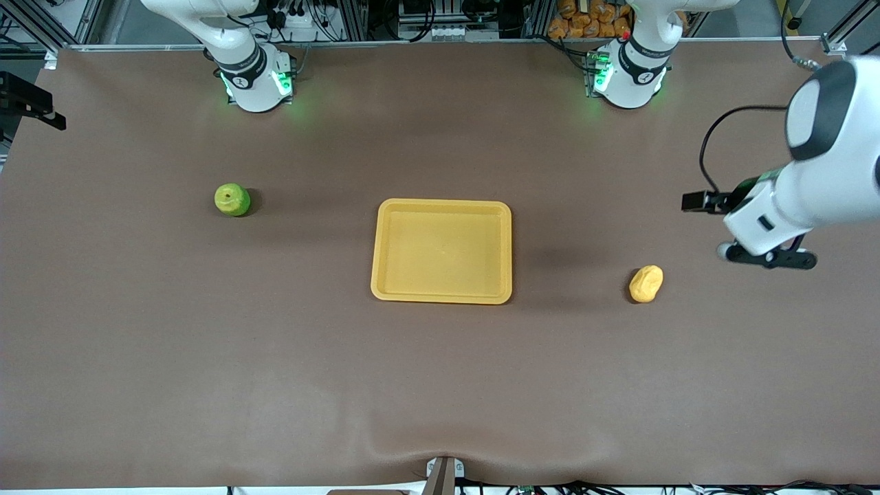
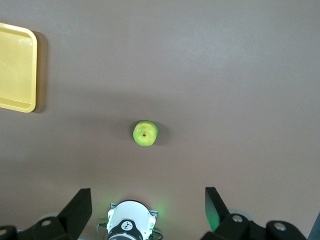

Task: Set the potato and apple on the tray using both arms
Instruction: 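Move the left gripper down over the yellow potato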

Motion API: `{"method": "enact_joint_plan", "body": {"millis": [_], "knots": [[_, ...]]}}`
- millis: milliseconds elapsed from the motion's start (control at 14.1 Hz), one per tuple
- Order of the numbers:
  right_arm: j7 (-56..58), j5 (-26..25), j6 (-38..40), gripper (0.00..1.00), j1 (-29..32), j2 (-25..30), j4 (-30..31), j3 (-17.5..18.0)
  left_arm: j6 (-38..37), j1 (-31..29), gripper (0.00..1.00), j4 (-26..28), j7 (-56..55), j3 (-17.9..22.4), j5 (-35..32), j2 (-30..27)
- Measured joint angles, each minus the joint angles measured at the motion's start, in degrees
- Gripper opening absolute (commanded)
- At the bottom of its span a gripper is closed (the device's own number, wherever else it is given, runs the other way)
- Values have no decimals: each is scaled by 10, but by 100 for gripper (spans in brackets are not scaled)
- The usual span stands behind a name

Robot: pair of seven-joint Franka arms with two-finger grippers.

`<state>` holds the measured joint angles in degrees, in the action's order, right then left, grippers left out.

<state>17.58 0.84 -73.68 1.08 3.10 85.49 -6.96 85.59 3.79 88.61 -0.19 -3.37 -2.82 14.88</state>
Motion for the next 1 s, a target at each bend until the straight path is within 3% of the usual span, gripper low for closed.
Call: {"method": "enact_joint_plan", "body": {"millis": [427,996], "knots": [[0,0,0,100,1,-15,0,-3,78,-1,100,5,0,-1,0,64],[0,0,-3,100,4,-81,4,-4,275,2,100,115,13,-11,0,70]]}}
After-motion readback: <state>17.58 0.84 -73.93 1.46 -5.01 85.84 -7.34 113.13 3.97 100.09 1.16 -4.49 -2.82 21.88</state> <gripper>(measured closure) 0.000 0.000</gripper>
